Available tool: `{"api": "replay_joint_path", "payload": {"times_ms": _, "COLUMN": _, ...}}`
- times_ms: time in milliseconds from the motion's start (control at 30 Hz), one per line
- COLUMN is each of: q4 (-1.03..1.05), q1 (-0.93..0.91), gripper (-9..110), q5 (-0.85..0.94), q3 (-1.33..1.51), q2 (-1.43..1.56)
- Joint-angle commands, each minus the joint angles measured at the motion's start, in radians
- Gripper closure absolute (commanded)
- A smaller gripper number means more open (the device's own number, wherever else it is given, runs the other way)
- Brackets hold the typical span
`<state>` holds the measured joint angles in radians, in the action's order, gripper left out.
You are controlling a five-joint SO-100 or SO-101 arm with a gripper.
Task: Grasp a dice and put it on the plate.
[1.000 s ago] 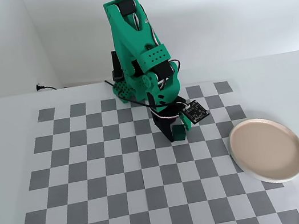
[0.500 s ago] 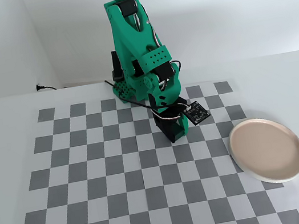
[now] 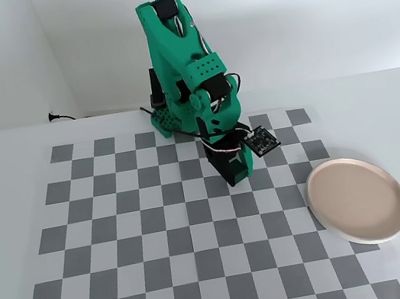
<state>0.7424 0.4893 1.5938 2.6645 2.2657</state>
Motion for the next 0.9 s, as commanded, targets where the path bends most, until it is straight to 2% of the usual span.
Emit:
{"api": "replay_joint_path", "payload": {"times_ms": 0, "q4": 0.123, "q1": 0.017, "gripper": 106, "q5": 0.017, "q3": -0.103, "q2": 0.190}}
{"api": "replay_joint_path", "payload": {"times_ms": 367, "q4": 0.337, "q1": 0.112, "gripper": 106, "q5": -0.018, "q3": -0.348, "q2": 0.250}}
{"api": "replay_joint_path", "payload": {"times_ms": 867, "q4": 0.387, "q1": 0.258, "gripper": 106, "q5": -0.144, "q3": -0.808, "q2": -0.181}}
